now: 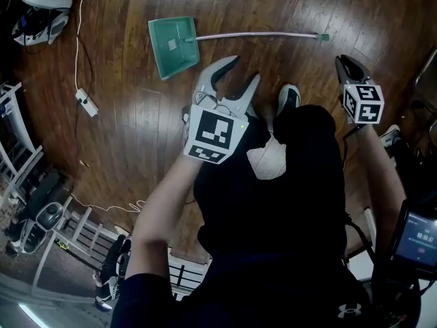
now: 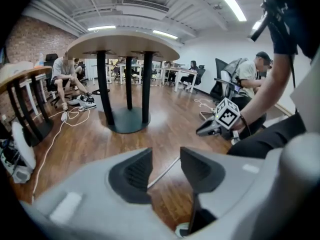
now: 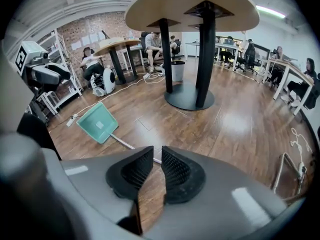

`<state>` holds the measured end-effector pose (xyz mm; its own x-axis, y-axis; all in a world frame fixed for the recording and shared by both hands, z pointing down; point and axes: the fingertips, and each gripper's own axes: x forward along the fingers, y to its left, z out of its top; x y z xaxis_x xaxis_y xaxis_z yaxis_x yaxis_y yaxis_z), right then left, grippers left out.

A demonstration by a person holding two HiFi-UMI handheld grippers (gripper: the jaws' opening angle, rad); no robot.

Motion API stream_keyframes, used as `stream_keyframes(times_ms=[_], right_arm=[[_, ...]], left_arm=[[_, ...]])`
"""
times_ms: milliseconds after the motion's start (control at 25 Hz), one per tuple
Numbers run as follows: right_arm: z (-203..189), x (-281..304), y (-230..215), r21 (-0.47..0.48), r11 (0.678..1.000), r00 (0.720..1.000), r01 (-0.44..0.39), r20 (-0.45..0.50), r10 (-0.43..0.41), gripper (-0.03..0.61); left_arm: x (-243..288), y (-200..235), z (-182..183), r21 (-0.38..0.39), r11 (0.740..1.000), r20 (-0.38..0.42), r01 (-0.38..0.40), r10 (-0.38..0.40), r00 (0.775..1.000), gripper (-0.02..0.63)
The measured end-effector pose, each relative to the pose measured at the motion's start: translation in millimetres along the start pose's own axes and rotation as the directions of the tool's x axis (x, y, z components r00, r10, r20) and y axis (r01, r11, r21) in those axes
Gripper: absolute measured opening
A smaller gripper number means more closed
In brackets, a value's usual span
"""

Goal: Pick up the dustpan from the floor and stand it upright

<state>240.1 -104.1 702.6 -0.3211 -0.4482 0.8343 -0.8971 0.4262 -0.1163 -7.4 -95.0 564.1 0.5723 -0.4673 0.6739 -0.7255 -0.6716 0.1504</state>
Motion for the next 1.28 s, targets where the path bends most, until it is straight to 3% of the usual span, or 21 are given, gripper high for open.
stream_keyframes(times_ms=[120, 400, 520, 720, 1000, 1280], right_arm=[[-6.0, 23.4, -6.4, 0.011, 1.000, 1.000, 0.000, 0.005, 0.000, 0.058], [-28.2, 92.1, -39.9, 0.032, 0.999, 1.000, 0.017, 0.024, -0.017, 0.098], [-48.6, 122.2, -51.2, 0.035, 0.999, 1.000, 0.023, 0.016, -0.023, 0.118], [-79.7, 158.3, -65.2, 0.057, 0.997, 0.999, 0.051, 0.014, -0.052, 0.130], [-108.0, 205.2, -78.9, 0.092, 0.992, 0.996, 0.090, -0.001, -0.090, 0.158], [-134.8, 225.2, -92.9, 0.131, 0.981, 0.988, 0.141, -0.080, -0.131, 0.172]], left_arm=[[11.6, 8.2, -16.3, -0.007, 1.000, -0.015, 0.020, -0.020, 1.000, 0.176], [58.3, 53.6, -43.1, 0.063, 0.989, -0.014, 0.132, -0.132, 0.991, 0.175], [80.1, 90.2, -52.5, 0.048, 0.993, -0.011, 0.104, -0.104, 0.995, 0.175], [91.8, 137.9, -61.0, -0.069, 0.997, 0.060, 0.030, -0.026, 0.998, 0.175], [116.7, 168.7, -100.4, -0.011, 1.000, 0.020, 0.004, -0.004, 1.000, 0.175], [114.0, 192.2, -128.7, -0.131, 0.991, -0.009, -0.034, 0.033, 0.999, 0.175]])
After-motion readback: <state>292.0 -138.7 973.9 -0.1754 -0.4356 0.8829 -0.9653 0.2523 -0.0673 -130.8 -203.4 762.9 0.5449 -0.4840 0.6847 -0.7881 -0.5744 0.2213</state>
